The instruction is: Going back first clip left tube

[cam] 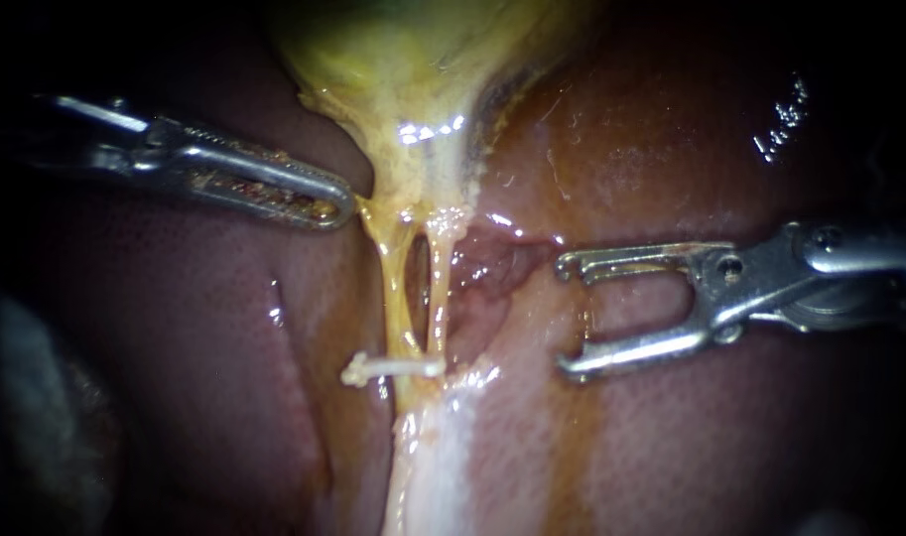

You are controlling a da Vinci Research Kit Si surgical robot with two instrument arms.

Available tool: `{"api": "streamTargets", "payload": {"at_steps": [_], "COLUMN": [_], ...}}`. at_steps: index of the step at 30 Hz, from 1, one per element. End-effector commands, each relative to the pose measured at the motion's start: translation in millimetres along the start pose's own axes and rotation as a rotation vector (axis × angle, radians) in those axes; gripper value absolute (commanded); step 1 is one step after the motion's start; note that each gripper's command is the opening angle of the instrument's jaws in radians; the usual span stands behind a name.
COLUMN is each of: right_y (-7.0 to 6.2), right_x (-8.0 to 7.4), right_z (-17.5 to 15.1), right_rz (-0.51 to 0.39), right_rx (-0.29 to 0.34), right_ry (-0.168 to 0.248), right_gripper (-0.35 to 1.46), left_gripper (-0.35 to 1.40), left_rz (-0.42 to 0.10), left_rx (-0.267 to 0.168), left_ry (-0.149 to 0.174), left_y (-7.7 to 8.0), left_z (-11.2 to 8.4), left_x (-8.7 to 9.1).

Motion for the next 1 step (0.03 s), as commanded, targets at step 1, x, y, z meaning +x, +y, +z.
{"api": "streamTargets", "payload": {"at_steps": [1], "right_y": [0.0], "right_x": [0.0], "right_z": [0.0], "right_rz": [0.001], "right_rx": [-0.001], "right_ry": [0.0], "right_gripper": [0.5], "left_gripper": [-0.35], "left_rz": [0.0], "left_rx": [0.0], "left_ry": [0.0], "left_y": [0.0], "left_z": [-0.1], "left_x": [0.0]}}
